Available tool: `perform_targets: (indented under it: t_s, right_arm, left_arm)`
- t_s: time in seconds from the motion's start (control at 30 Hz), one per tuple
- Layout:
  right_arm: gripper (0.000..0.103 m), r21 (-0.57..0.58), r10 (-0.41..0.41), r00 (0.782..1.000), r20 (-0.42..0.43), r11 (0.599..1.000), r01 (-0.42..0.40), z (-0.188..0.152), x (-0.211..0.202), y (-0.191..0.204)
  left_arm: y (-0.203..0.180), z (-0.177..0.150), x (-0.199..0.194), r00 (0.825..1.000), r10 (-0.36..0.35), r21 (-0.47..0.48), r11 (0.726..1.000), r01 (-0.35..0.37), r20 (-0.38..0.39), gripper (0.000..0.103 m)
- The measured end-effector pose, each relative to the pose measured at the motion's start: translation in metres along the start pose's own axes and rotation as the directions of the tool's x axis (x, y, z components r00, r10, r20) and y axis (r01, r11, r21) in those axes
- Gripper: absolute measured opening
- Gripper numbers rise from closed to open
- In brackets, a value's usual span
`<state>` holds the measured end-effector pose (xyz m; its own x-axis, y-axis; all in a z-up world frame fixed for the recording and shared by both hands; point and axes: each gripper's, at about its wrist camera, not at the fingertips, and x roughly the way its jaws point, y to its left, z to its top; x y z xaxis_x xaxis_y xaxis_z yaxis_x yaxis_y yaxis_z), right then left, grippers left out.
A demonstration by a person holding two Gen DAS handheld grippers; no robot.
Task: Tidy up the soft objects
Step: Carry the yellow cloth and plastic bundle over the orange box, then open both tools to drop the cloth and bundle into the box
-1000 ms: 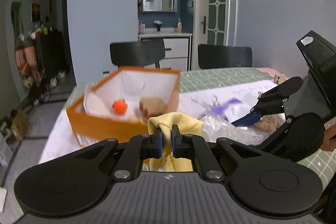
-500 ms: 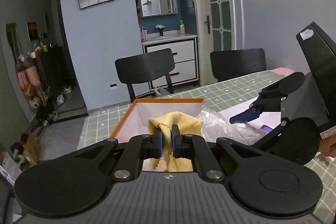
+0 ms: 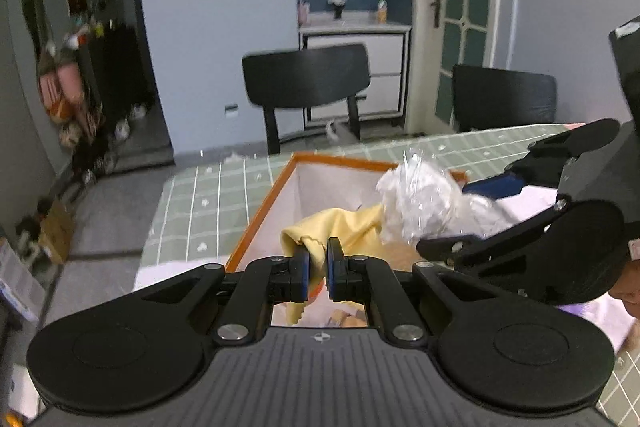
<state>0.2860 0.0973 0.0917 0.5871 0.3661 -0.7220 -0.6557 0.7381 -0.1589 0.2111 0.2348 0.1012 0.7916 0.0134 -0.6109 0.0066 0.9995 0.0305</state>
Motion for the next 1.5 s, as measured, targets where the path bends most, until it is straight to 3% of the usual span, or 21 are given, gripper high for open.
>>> perform_targets:
  t_s: [0.2,0.4,0.63,0.7,0.87,0.93,0.97,1.1,1.5]
  right_arm:
    - [0.059,0.023,-0.022,0.998,-0.056,0.999,0.023,0.023,0.051,0.000]
    - [0.059,0.048,-0.002,0.995,-0.101,0.999,0.007,0.039,0.091,0.004]
    - [0.062,0.053,0.000,0.992,-0.125,0.999,0.007,0.055,0.125,0.017]
    - [0.063,0.061,-0.002,0.993,-0.114,0.998,0.009,0.060,0.131,0.018]
    - [0.064,0.075,0.000,0.993,-0.114,0.997,0.009,0.060,0.129,0.020]
    - [0.065,0.078,0.001,0.994,-0.112,0.997,0.008,0.059,0.126,0.020]
    - [0.066,0.082,0.001,0.994,-0.110,0.997,0.008,0.059,0.125,0.019]
    - [0.067,0.095,0.006,0.995,-0.100,0.995,0.004,0.060,0.116,0.017]
    - [0.072,0.095,0.000,0.998,-0.064,0.995,0.006,0.061,0.078,0.017]
  left_arm:
    - [0.026,-0.008,0.028,0.994,0.046,-0.040,0.998,-0.050,-0.100,0.009]
    - [0.036,-0.012,0.040,0.985,0.067,-0.016,0.997,-0.070,-0.157,0.009]
    - [0.038,-0.015,0.045,0.982,0.056,-0.022,0.998,-0.061,-0.180,0.013]
    - [0.038,-0.014,0.044,0.982,0.051,-0.023,0.998,-0.056,-0.182,0.019]
    - [0.036,-0.010,0.040,0.984,0.031,-0.012,0.999,-0.034,-0.178,0.035]
    - [0.033,-0.010,0.038,0.985,0.019,-0.005,1.000,-0.020,-0.171,0.051]
    - [0.032,-0.010,0.035,0.986,0.013,0.000,1.000,-0.013,-0.165,0.054]
    - [0.025,-0.010,0.026,0.990,0.041,0.037,0.999,-0.036,-0.138,0.067]
    - [0.021,-0.002,0.003,0.991,0.073,0.052,0.996,-0.067,-0.111,0.069]
